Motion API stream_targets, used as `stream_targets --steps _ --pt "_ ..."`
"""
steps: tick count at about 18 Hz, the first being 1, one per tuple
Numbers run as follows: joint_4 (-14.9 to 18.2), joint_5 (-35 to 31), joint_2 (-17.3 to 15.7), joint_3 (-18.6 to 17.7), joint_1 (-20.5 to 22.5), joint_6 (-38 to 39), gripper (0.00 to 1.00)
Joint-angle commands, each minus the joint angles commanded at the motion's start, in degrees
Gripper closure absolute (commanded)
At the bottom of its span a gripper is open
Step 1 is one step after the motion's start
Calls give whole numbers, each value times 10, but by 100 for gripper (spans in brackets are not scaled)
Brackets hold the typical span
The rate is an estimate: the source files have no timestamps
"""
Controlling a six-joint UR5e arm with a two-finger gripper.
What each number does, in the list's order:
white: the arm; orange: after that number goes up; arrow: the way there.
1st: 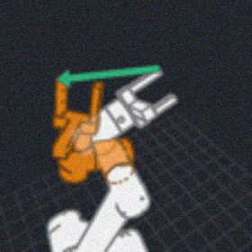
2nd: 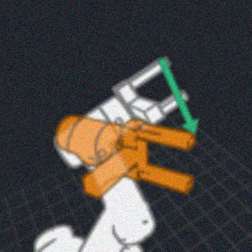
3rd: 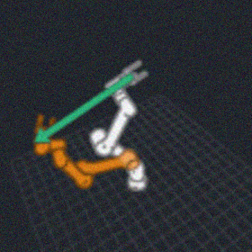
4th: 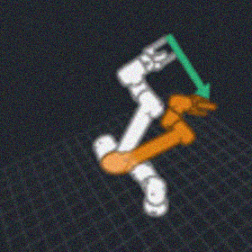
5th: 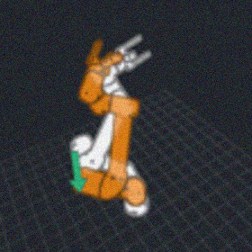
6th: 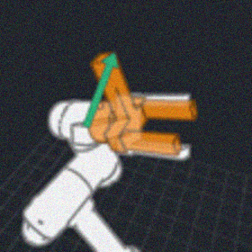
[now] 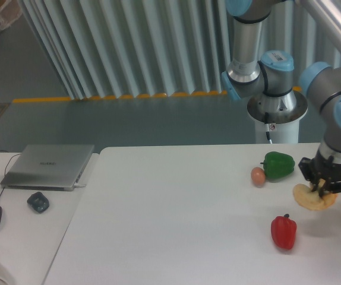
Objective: Place the triangular bread on the table
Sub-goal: 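Bring the gripper holding a triangular bread slice down beside the green pepper, then lower the bread slice onto the table and open the gripper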
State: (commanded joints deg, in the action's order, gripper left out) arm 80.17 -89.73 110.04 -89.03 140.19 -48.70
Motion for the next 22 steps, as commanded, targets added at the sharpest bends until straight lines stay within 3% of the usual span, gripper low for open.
stream_targets --steps 3,4,5,6,7,12,15,22 --pt "-27 -24 -1 -11 -14 16 76" --pt "-29 -26 0 -11 -15 16 68" --pt "-30 -26 0 -9 -15 14 49" --pt "-33 -27 0 -8 -15 16 18" --pt "-33 -32 0 -9 -15 17 0" --pt "-37 -39 -6 -4 -14 15 0" --pt "-105 -37 -5 -4 -15 15 0" --pt "-110 -44 2 24 -23 -2 0"
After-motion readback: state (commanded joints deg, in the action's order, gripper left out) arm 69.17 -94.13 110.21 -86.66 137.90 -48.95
